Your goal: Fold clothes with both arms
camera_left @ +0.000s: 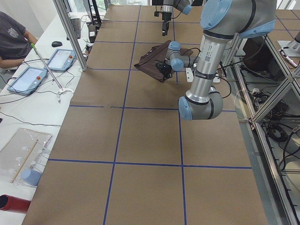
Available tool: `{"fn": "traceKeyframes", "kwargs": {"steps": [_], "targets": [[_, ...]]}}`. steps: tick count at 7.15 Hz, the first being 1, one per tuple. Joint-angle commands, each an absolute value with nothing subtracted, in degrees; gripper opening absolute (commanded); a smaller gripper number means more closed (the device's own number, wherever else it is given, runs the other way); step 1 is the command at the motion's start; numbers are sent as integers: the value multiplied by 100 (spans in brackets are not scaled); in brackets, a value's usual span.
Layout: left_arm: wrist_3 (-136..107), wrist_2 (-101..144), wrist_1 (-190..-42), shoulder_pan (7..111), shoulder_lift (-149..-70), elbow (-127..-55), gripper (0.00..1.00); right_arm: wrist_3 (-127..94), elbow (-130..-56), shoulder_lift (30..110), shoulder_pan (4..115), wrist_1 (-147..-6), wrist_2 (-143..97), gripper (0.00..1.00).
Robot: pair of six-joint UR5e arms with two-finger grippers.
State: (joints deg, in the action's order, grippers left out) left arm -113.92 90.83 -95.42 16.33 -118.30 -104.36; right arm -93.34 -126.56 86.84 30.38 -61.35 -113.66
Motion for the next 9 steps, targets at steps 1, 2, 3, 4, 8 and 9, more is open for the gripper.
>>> {"fn": "traceKeyframes", "kwargs": {"steps": [1, 2, 3, 4, 8, 9], "targets": [[-11077, 9088, -9457, 2246, -11839, -10407, 0, -9334, -12674, 8684, 3067, -6135, -11382, 100], [-10639, 9079, -9474, 2650, -11848, -10302, 0, -9334, -12674, 8684, 3067, -6135, -11382, 100], [-10287, 9070, -9536, 3011, -11961, -9935, 0, -9334, -12674, 8684, 3076, -6135, -11382, 100], [-9787, 9001, -9701, 3380, -12345, -9384, 0, -9334, -12648, 8684, 3102, -6135, -11373, 100], [-8492, 8547, -12482, 3973, -13874, -6152, 0, -9334, -12656, 8631, 3199, -6144, -11382, 100], [-8212, 8404, -12750, 3981, -13913, -5970, 0, -9334, -12648, 8613, 3199, -6144, -11382, 100]]}}
